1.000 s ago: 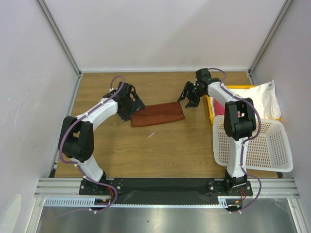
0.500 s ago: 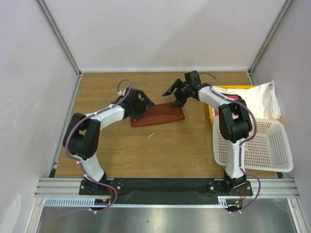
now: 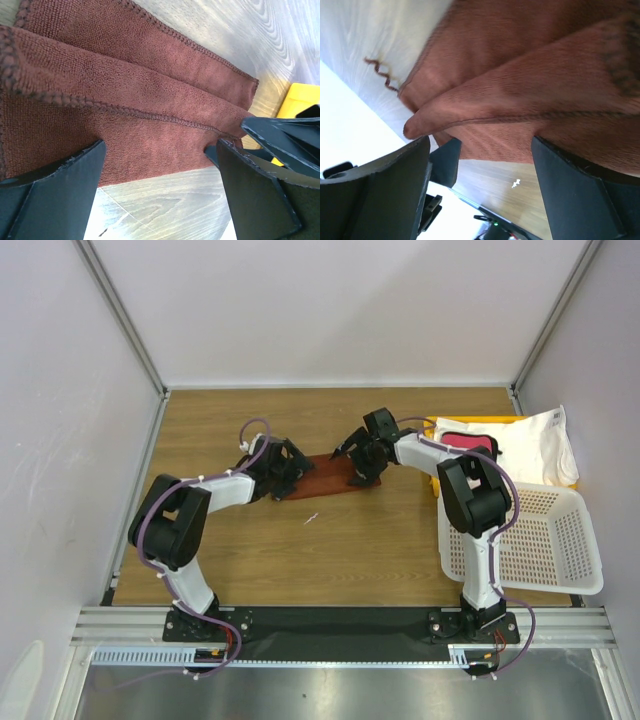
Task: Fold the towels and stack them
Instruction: Fold the towel
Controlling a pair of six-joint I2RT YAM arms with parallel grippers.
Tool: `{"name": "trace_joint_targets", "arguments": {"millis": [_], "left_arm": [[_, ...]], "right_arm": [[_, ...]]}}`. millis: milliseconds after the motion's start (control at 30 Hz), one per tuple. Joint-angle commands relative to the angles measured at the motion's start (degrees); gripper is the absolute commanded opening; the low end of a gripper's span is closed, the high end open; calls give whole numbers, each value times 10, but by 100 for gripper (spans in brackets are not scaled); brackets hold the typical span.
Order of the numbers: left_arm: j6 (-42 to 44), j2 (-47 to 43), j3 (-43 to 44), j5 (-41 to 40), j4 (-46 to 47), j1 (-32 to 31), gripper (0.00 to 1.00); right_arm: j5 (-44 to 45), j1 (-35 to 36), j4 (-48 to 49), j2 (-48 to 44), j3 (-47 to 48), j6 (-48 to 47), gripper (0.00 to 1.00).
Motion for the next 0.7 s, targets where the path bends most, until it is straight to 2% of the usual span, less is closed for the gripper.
{"name": "trace_joint_targets", "arguments": {"millis": [0,400,667], "left_arm": [[-7,0,-13,-9,34,-2,98],[-1,-12,-38,1,16,3,98],[5,-24,-56,11,7,21,98]], "right_arm": [[43,2,4,-33,-7,49,88],[87,9,33,6,7,75,88],[109,9,79,23,25,96,82]]}}
